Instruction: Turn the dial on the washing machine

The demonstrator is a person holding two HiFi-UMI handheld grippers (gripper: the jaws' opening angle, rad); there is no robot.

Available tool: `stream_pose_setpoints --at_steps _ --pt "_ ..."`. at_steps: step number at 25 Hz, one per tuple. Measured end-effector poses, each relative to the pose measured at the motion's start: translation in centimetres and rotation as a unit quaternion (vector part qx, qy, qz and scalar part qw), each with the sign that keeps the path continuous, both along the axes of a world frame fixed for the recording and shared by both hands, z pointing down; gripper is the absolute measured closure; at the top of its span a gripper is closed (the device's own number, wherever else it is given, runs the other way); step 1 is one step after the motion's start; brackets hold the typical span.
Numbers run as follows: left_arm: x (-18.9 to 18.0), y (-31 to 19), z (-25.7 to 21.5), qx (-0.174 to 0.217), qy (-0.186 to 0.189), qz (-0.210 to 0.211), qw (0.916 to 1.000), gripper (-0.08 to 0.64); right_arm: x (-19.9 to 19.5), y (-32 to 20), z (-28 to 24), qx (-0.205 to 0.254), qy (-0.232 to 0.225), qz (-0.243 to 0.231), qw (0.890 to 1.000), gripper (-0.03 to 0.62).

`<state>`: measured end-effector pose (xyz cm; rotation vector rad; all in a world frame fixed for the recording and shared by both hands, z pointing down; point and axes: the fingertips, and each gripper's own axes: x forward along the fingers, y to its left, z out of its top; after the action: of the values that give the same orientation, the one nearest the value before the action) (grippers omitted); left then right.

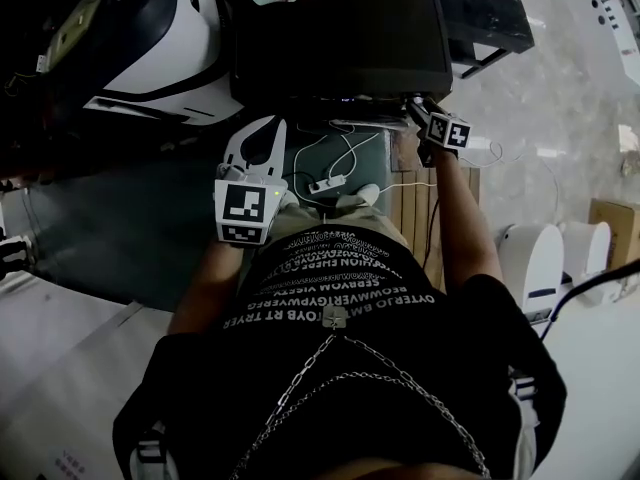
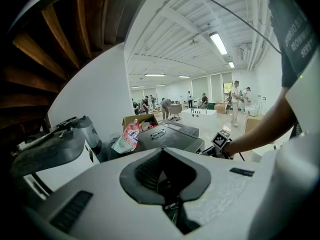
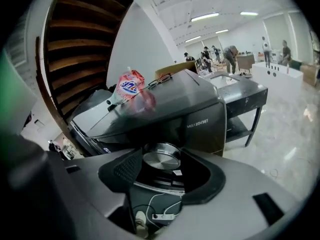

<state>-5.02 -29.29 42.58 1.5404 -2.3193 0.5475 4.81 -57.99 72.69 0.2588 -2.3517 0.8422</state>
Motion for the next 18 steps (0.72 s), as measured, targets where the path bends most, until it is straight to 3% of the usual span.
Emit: stream_pose_setpoints --at_steps 4,7,11,18 --pt "-0.2 1.4 -0.7 0.01 -0.007 -0.002 0.9999 0.554 1.1 0.3 -4.1 0.102 -0.02 0.027 0.994 0.398" --pt "-0.3 2.8 -1.0 0.02 -0.004 0.009 0.9997 0.555 3.4 2.9 -8.8 0.168 -0.033 0.045 0.984 0.595" --pt "-0.8 4.4 -2.3 0.036 -0.004 0.04 0.9986 0.554 6.1 7.6 -15.1 0.208 -0.056 0.048 0.975 0.595" --pt "-2.7 10.2 -6.5 0.077 -0.024 0.092 0.9925 0.555 5.6 17.6 -26.6 0.333 -0.073 0.037 0.939 0.595"
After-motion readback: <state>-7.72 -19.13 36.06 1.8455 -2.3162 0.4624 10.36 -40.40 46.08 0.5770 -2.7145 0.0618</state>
